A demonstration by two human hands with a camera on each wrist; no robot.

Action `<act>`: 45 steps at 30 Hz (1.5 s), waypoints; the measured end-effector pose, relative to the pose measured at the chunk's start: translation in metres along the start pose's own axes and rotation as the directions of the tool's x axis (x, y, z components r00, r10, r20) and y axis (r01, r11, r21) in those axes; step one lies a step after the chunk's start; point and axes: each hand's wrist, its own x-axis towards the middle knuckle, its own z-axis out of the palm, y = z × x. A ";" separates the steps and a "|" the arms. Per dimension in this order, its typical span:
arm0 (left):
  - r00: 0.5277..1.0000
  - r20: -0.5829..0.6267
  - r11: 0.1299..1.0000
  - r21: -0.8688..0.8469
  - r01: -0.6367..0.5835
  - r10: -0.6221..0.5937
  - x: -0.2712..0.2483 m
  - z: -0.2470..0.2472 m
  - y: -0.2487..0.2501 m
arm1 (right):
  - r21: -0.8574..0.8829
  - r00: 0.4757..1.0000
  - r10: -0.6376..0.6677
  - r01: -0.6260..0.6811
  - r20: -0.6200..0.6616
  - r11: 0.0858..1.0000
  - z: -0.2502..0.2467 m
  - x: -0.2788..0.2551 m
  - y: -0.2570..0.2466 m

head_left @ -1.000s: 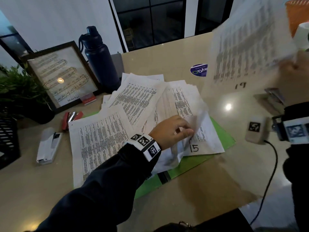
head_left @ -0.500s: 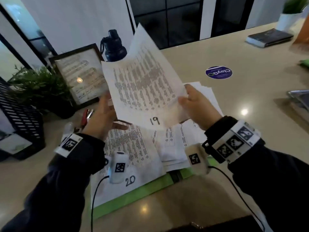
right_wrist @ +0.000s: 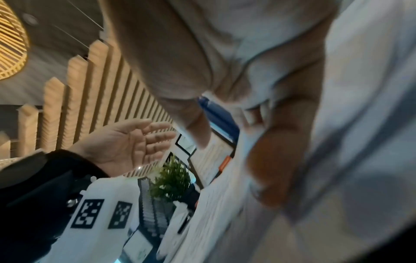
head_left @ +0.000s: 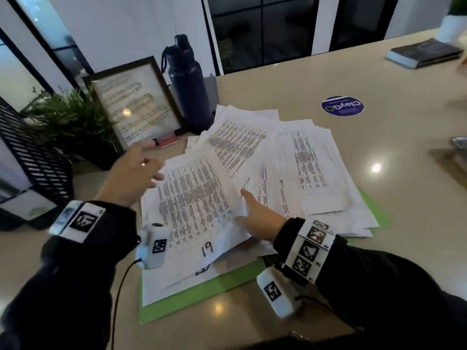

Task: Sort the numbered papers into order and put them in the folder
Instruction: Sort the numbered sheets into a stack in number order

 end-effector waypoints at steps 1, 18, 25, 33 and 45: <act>0.998 0.049 0.998 0.049 -0.038 0.036 0.000 0.013 0.007 | -0.012 1.000 0.009 -0.009 0.019 1.000 -0.003 -0.005 -0.002; 0.556 0.831 0.552 0.455 -0.698 0.017 -0.033 0.232 0.051 | 0.463 0.830 0.441 -0.260 -0.340 0.847 -0.152 -0.057 0.090; 0.566 0.812 0.722 0.306 -0.620 0.142 -0.040 0.243 0.052 | 0.403 0.905 0.175 -0.004 -0.388 0.915 -0.136 -0.053 0.075; 0.773 0.583 0.678 0.465 -0.570 0.250 -0.028 0.236 0.063 | 0.299 0.924 0.066 0.054 -0.377 0.953 -0.135 -0.052 0.065; 0.892 0.181 0.876 0.190 -0.444 0.413 -0.025 0.215 0.063 | 0.378 0.870 0.277 -0.115 -0.407 0.918 -0.141 -0.047 0.084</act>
